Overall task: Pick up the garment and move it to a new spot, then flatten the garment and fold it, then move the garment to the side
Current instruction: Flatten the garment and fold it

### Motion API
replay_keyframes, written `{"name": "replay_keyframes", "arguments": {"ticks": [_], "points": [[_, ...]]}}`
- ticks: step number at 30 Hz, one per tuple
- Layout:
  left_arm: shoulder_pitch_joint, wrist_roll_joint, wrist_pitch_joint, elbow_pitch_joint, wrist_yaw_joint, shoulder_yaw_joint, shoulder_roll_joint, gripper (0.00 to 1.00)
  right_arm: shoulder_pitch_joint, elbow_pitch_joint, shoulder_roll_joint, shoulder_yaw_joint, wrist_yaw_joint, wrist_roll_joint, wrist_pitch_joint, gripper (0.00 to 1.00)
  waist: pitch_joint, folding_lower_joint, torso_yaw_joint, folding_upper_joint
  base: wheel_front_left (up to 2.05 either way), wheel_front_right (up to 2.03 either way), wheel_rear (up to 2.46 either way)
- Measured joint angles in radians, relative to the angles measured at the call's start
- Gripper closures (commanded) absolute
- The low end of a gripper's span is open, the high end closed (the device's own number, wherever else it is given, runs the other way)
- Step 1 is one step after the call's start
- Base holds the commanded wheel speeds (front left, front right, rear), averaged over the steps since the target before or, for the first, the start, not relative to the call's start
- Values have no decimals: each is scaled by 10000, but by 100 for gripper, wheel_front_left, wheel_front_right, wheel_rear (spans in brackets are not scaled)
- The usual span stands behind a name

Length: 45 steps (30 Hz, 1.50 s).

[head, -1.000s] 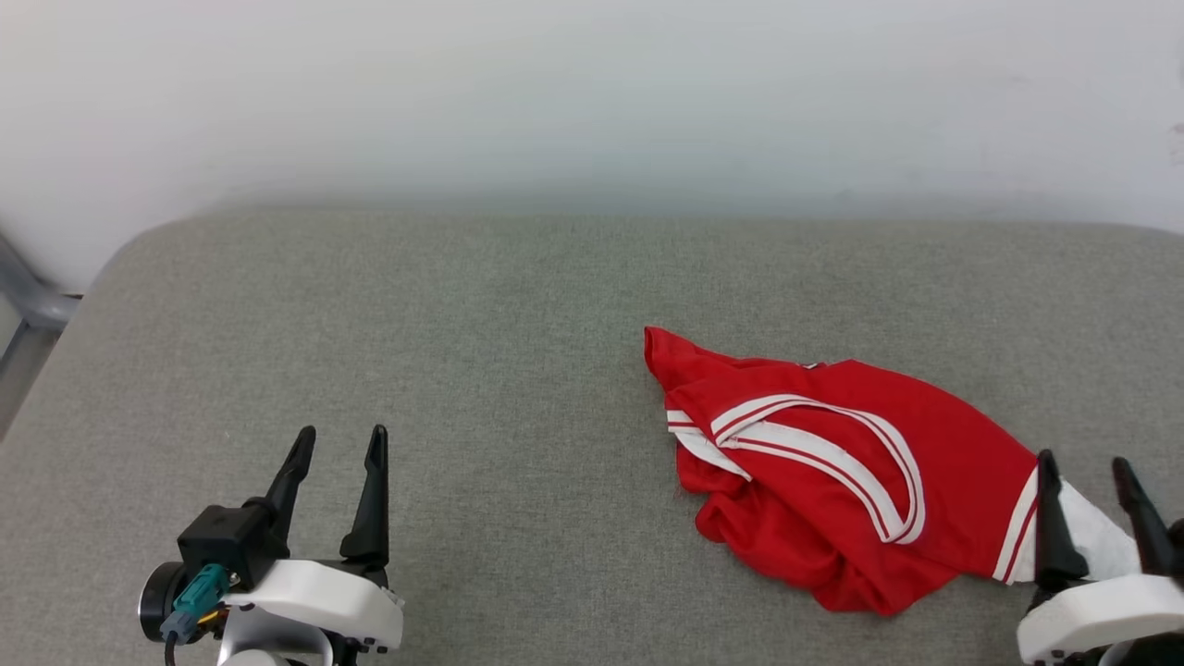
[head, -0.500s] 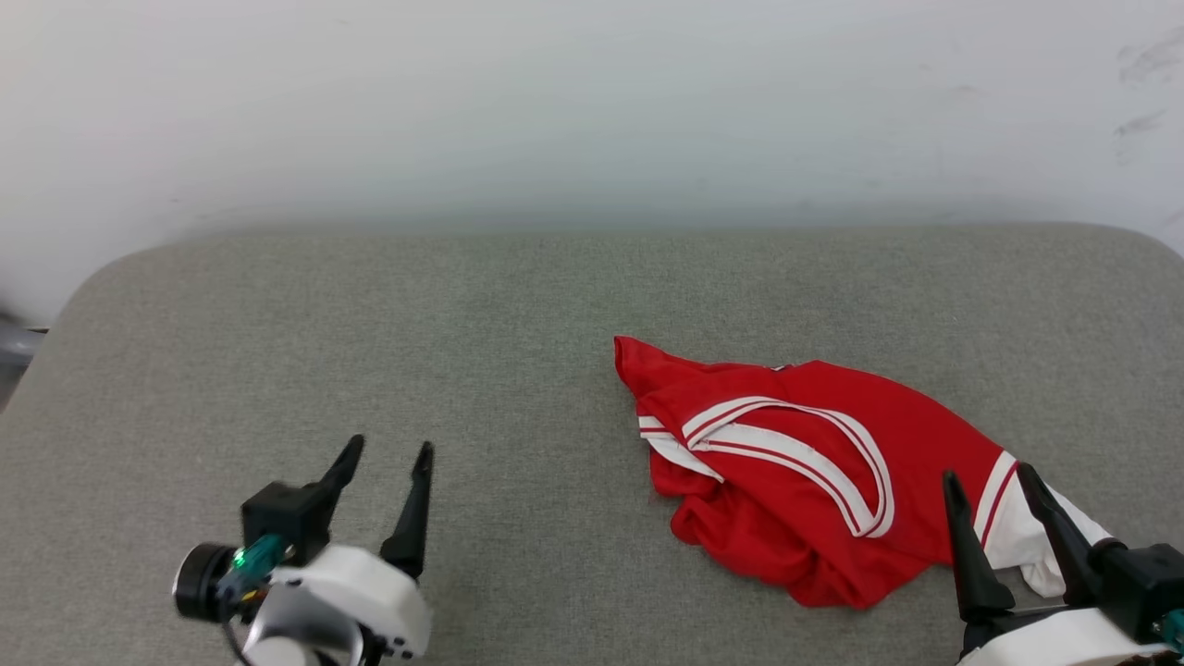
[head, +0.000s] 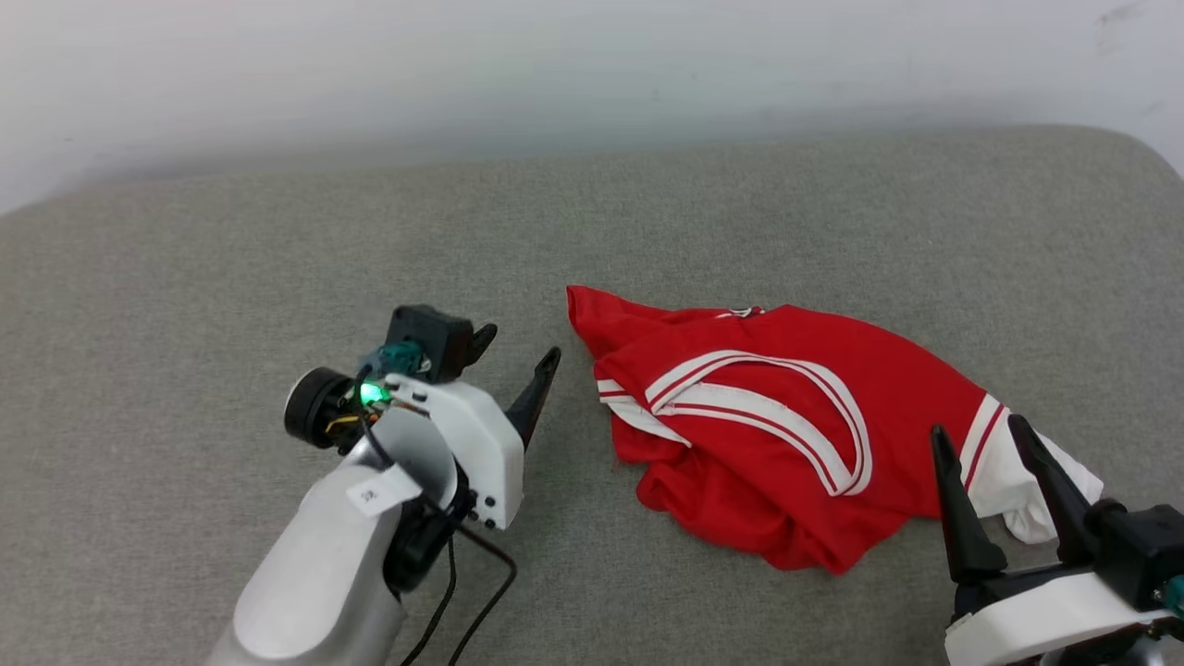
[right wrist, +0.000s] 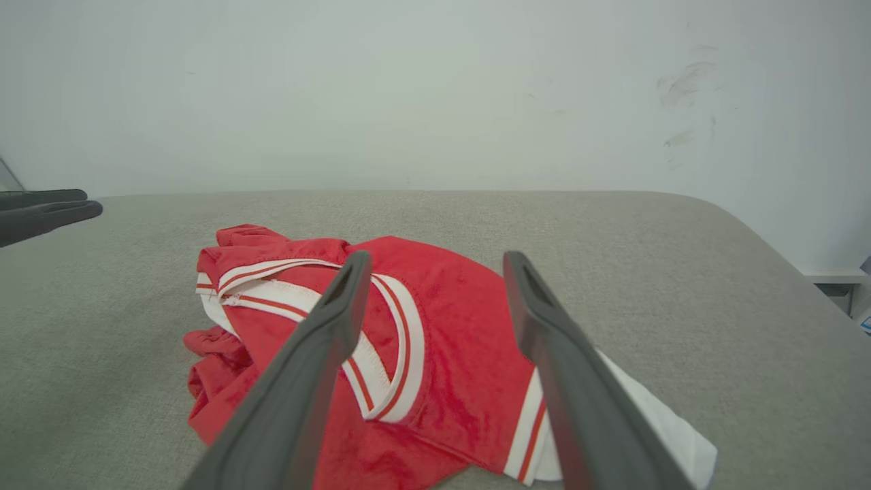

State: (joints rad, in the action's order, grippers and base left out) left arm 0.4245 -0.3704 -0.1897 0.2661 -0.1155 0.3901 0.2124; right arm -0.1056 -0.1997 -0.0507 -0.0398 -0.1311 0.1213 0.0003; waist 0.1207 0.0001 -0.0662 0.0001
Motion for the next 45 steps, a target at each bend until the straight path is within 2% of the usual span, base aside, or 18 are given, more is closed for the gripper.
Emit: {"name": "replay_keyframes", "arguments": {"ticks": [9, 14, 15, 16, 17, 18, 25, 32, 37, 45], "points": [[1552, -713, -2040, 1175, -136, 1062, 194, 0, 466, 121, -2, 163, 0, 209, -222, 0, 1042, 0, -670, 0, 0, 0, 0], [1954, -1354, -2610, 1304, -138, 1900, 466, 0, 519, 414, -2, 215, 0, 366, -435, 0, 1428, 1, -1070, 0, 0, 0, 0], [2019, -1503, -2652, 1296, -138, 2040, 523, 6, 568, 453, -2, 199, 0, 391, -456, 0, 1493, 1, -1124, 0, 0, 0, 0], [2082, -1641, -2679, 1300, -140, 2180, 598, 52, 625, 502, -2, 198, 0, 462, -499, 0, 1548, 1, -1173, 0, 0, 0, 0], [2151, -1743, -2700, 1298, -140, 2311, 677, 81, 650, 552, -2, 199, 0, 470, -531, 0, 1594, 1, -1217, 0, 0, 0, 0], [2215, -1877, -2685, 1300, -138, 2403, 723, 100, 658, 606, -2, 203, 0, 489, -558, 0, 1628, 1, -1251, 0, 0, 0, 0], [2404, -1939, -1977, 1317, -138, 2481, 1095, 100, 701, 984, -2, 12, 0, 635, -658, 0, 1536, 1, -1147, 0, 0, 0, 0], [2422, -1396, -1363, 424, 405, 2159, 1873, 100, 691, 1262, 0, -153, 0, 673, -539, 0, 1119, 0, -622, 0, 0, 0, 0], [2079, -1237, -1218, -727, 1001, 1703, 2696, 100, 635, 1313, 0, -257, 0, 598, -366, 0, 739, 0, -142, -1, 0, 0, 0], [-272, -1540, -1331, -2648, 2382, 851, 3868, 100, 402, 1210, 0, -447, 0, 539, -121, 0, 179, -1, 586, 0, 0, 0, 0]]}}
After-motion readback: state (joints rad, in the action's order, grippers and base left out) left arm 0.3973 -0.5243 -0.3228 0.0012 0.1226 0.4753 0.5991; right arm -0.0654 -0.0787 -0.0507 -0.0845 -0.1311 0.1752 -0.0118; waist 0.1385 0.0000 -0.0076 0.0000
